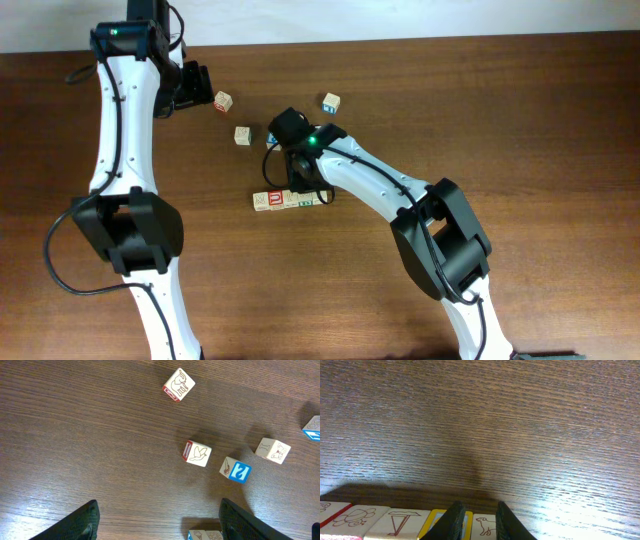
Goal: Rotate 5 blocks
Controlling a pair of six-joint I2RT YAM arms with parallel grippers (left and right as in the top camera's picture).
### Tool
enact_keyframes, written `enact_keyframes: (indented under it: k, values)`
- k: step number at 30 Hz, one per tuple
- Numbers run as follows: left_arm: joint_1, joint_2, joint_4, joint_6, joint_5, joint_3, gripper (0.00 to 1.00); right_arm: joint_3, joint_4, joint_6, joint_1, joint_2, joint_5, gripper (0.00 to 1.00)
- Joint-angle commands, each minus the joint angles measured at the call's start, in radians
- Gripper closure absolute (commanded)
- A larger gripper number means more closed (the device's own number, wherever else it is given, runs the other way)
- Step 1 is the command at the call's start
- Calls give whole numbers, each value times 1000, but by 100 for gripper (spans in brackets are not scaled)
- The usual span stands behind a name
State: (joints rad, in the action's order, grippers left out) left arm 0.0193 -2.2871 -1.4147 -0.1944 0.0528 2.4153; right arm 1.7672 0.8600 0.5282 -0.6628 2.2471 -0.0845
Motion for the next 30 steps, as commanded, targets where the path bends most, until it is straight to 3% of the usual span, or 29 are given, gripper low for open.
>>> enact_keyframes:
  k: [1,4,8,10,12,15,19,22,27,28,30]
  values:
    - [3,-7,0,13,7,18,38,32,-7,11,2,-5,2,69]
    - [3,9,-21,13,7,82,41,209,96,-24,56,-75,3,65]
    - [0,63,-199,13,8,264,39,595,414,-61,158,-127,117,64]
    - [0,87,-253,13,8,266,41,746,546,-61,195,-128,138,65]
    - [0,119,-274,40,66,259,50,893,690,-142,237,-132,201,69]
    - [-6,193,-274,55,116,217,48,983,839,-232,285,-158,299,70]
    - [-22,381,-273,54,95,-55,43,923,839,-361,296,-210,362,72]
    - [-22,405,-227,53,71,-256,43,686,838,-368,297,-210,362,74]
    - [-11,405,48,55,171,-633,42,345,673,-408,313,-210,409,80]
    - [-2,405,94,70,176,-693,41,305,637,-430,326,-214,449,87]
    - [19,405,154,130,238,-767,40,212,570,-472,367,-240,509,87]
